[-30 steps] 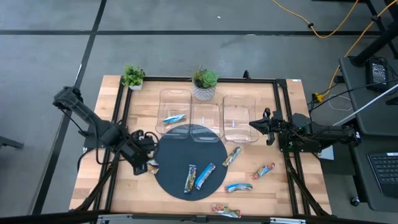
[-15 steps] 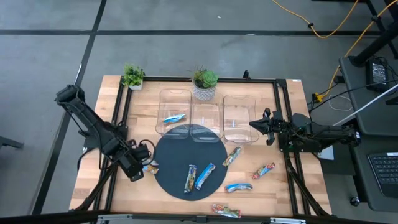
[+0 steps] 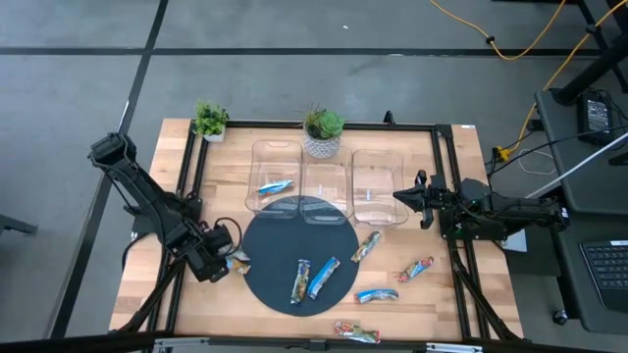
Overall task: Pick and place Granola Bars by type
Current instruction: Put the yellow granola bar into the left transparent bin
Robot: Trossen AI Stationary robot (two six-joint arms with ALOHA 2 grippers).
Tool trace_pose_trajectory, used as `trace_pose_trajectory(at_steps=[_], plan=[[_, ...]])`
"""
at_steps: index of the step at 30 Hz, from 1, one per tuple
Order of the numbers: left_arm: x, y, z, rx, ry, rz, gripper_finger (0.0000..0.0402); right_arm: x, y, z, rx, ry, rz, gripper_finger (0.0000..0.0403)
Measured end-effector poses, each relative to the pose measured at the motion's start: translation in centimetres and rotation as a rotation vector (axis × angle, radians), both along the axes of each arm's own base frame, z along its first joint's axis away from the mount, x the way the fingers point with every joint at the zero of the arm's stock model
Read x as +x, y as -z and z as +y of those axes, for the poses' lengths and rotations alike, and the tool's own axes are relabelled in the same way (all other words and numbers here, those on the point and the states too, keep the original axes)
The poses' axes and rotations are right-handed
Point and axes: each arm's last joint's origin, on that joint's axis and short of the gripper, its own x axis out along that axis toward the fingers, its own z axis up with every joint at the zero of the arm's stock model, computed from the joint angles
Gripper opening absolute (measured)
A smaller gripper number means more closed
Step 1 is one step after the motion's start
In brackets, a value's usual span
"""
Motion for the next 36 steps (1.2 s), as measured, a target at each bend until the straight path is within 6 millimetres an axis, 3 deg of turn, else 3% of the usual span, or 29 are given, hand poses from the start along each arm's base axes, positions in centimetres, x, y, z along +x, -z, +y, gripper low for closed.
trace_pose_trajectory(at_steps=[11,19,26,36], plan=[[-0.2,1.2,0.1,0.024,-0.018,0.001,0.0263,0.0,0.0,0.0,0.002,0.000,0.000,0.0019],[0.2,3.0,-1.3,0.065,0.125,0.039,0.0263,0.0,0.0,0.0,0.002,0.000,0.000,0.0019],[0.7,4.6,-2.0,0.092,0.120,0.093,0.0263,0.0,0.0,0.0,0.002,0.000,0.000,0.0019],[1.0,4.5,-2.3,0.101,0.083,0.090,0.0257,0.0,0.0,0.0,0.000,0.000,0.000,0.0019]])
